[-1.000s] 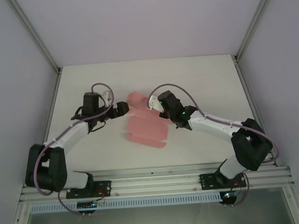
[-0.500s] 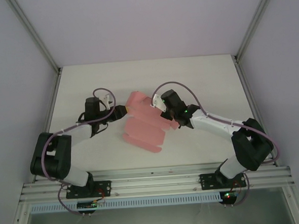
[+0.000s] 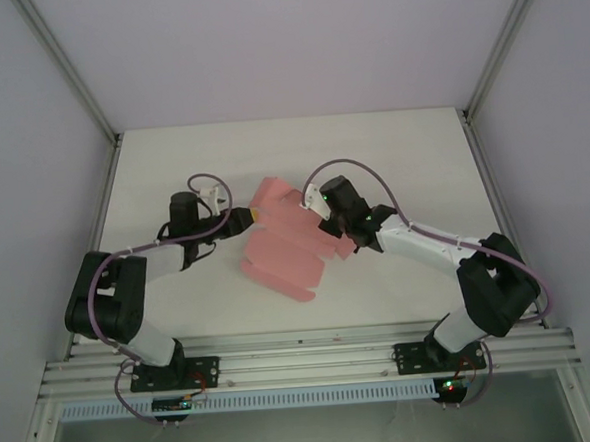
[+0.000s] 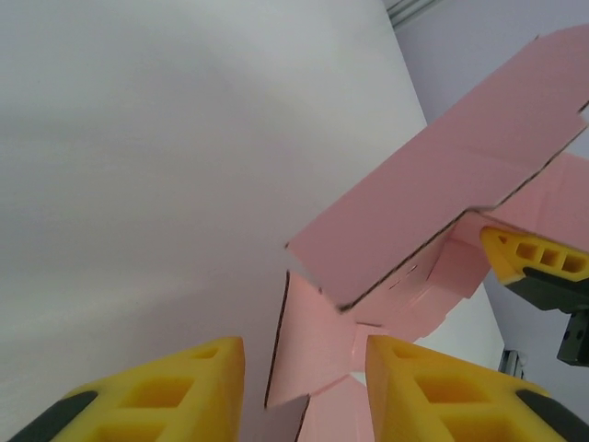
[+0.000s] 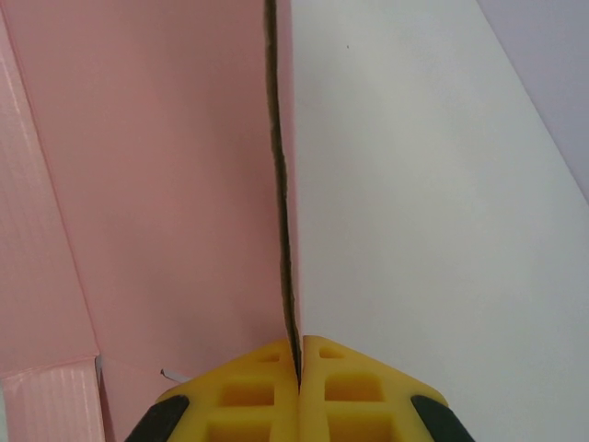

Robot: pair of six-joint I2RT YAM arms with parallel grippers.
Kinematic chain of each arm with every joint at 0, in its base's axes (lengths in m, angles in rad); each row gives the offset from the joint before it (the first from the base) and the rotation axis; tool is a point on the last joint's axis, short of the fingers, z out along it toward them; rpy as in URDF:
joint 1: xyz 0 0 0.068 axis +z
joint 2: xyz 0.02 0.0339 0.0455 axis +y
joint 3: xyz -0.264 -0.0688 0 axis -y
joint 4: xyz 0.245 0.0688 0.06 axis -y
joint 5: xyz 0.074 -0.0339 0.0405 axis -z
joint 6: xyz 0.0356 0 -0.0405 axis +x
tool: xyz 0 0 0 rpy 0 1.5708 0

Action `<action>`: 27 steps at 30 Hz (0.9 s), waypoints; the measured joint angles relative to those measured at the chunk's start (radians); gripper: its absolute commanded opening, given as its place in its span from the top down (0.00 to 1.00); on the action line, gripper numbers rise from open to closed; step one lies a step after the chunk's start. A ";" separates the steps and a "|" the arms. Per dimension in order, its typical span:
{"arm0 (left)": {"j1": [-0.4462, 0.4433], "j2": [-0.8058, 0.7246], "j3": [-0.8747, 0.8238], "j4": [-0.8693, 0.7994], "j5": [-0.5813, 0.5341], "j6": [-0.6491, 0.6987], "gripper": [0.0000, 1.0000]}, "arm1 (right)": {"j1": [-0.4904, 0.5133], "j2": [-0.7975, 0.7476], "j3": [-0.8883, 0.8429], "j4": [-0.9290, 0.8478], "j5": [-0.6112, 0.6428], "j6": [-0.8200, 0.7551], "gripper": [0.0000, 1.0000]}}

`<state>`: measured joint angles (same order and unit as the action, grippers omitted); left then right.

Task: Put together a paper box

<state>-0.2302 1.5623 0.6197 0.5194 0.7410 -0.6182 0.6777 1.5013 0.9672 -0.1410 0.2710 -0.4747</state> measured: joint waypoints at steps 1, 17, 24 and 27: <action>0.000 -0.001 -0.003 -0.006 0.000 0.006 0.61 | -0.002 -0.002 0.000 -0.002 -0.003 0.001 0.98; -0.056 -0.010 0.017 -0.053 -0.020 0.070 0.93 | -0.002 -0.019 0.000 -0.017 -0.023 0.023 0.98; -0.218 -0.100 0.117 -0.306 -0.269 0.258 0.96 | -0.008 -0.019 0.000 -0.035 0.014 0.028 0.98; -0.294 -0.109 0.170 -0.406 -0.392 0.352 0.95 | -0.005 -0.019 0.000 -0.036 0.025 0.030 0.98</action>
<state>-0.5247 1.4528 0.7895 0.1139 0.3489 -0.2661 0.6727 1.4826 0.9676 -0.1768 0.2962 -0.4450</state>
